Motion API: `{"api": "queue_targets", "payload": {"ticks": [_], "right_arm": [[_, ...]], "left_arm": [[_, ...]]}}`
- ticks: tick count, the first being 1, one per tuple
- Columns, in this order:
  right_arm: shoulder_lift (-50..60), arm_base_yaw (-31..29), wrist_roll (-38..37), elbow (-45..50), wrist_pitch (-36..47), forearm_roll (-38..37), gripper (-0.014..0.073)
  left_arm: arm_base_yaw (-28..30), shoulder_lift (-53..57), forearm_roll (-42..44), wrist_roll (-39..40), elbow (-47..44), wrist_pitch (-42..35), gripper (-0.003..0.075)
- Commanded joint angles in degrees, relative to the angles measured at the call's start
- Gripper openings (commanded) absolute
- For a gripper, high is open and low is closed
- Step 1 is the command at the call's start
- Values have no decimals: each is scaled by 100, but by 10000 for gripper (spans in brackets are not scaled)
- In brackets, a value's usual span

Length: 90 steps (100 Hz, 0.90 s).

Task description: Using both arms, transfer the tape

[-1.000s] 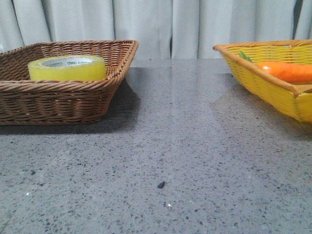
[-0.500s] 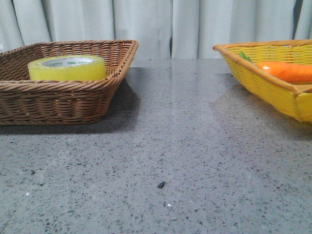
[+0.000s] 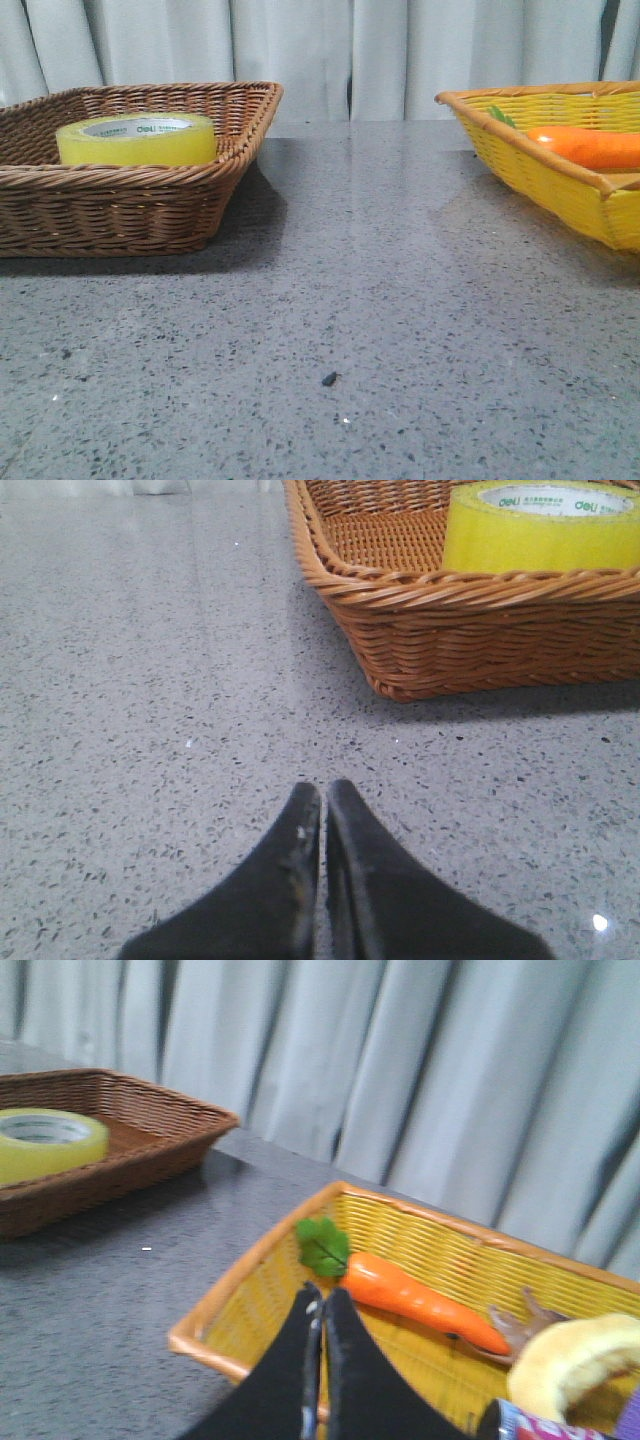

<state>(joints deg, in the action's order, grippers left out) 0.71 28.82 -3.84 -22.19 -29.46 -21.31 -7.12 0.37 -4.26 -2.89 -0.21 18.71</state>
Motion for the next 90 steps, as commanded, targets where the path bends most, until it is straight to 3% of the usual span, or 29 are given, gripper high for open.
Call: {"api": "queue_targets", "payload": {"ticks": [1,17,36,54,71,90], "right_arm": [[55,-218,24,-131,477,-139,-73],[43,-398,24,72,841,-139,-73],[43,-1234,24,593,885,-114,-73],[43,-2113,24,1125,1147,1340,-73],[43,-2882,36,1770,1409,1783,-73],[87,-3284,36,2418,1409,2204,-73]], "left_arm": [[15,170,-60,57,-47,-320,-21],[15,170,-60,57,-47,-320,-20],[15,170,-60,57,-47,-320,-20],[15,170,-60,57,-47,-320,-20],[15,170,-60,57,-47,-320,-20],[15,170,-60,57,-47,-320,-20]]}}
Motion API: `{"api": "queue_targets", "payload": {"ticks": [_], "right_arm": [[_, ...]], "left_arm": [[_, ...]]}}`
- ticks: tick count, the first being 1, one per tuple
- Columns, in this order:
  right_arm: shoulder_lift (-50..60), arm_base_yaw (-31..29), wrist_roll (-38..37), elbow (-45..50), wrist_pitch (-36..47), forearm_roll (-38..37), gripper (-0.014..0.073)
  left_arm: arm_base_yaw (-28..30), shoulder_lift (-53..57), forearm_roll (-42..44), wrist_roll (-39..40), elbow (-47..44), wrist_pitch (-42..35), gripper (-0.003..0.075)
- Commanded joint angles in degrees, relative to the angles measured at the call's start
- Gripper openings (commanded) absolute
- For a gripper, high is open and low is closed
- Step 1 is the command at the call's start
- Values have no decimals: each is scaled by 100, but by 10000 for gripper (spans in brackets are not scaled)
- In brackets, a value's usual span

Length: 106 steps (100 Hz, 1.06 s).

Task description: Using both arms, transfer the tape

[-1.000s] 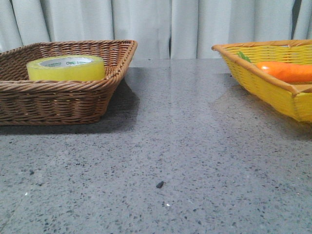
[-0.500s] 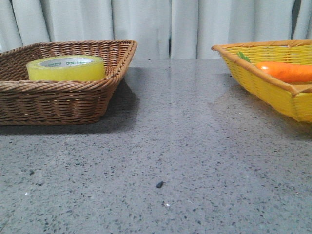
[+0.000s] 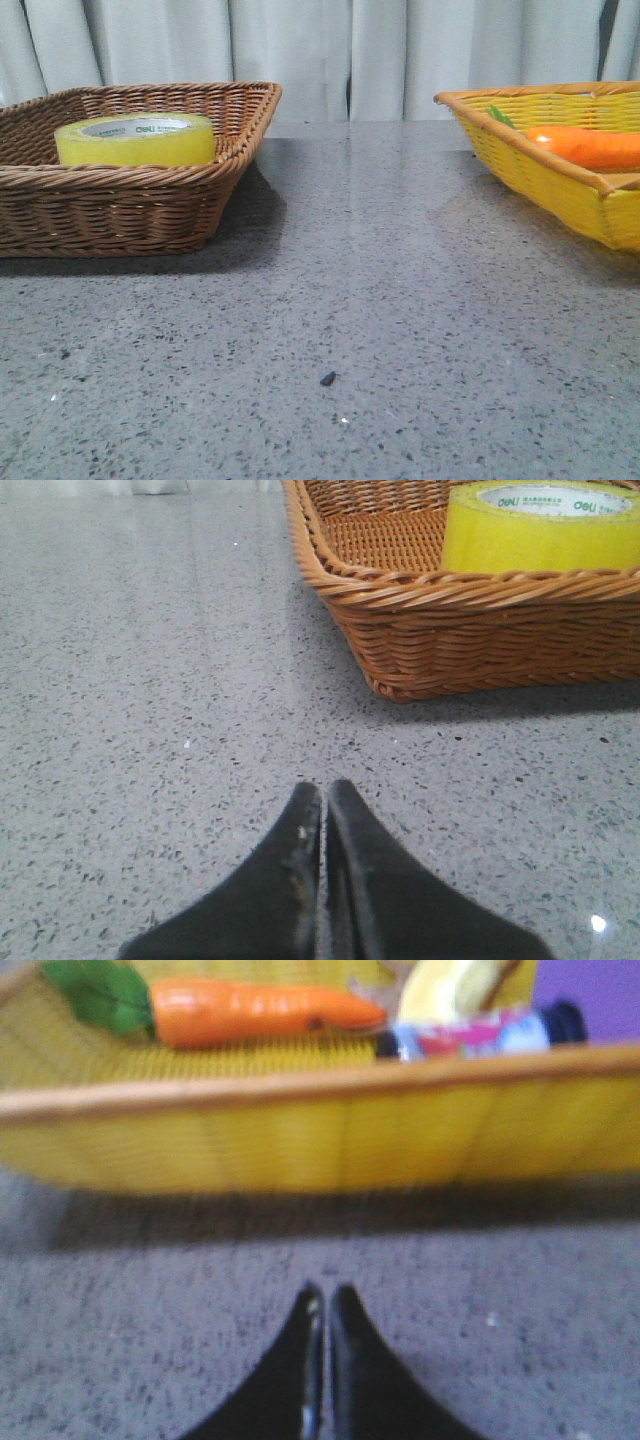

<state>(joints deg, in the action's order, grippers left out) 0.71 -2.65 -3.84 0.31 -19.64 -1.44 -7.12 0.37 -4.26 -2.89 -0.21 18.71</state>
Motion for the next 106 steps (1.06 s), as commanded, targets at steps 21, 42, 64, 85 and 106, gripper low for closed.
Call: {"api": "queue_targets", "payload": {"ticks": [21,42,64,85,106], "right_arm": [[99,-200,275,157,766,218,-73],[99,-198,275,157,567,218,-73],[99,-198,289,157,174,218,-73],[99,-198,289,157,174,218,-73],[99,-198,289,157,174,218,-74]], "left_arm": [[15,170,-60,57,-47,-320,-21],[15,170,-60,57,-47,-320,-20],[15,170,-60,57,-47,-320,-20],[15,170,-60,57,-47,-320,-21],[15,170,-60,57,-47,-320,-20]]}}
